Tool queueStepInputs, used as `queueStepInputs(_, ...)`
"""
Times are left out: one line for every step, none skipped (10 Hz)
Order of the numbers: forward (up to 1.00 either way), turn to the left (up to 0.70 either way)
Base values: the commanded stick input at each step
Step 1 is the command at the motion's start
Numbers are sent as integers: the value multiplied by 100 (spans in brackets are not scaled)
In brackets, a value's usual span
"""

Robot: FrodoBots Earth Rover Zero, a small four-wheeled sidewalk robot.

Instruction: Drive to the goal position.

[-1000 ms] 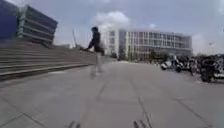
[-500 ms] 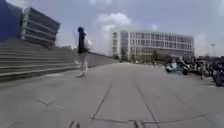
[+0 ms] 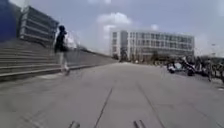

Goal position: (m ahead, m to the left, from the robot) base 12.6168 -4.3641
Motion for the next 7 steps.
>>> queueStepInputs(85,-27)
queueStepInputs(85,-27)
queueStepInputs(85,-27)
queueStepInputs(85,-27)
queueStepInputs(85,-27)
queueStepInputs(85,-26)
queueStepInputs(85,-9)
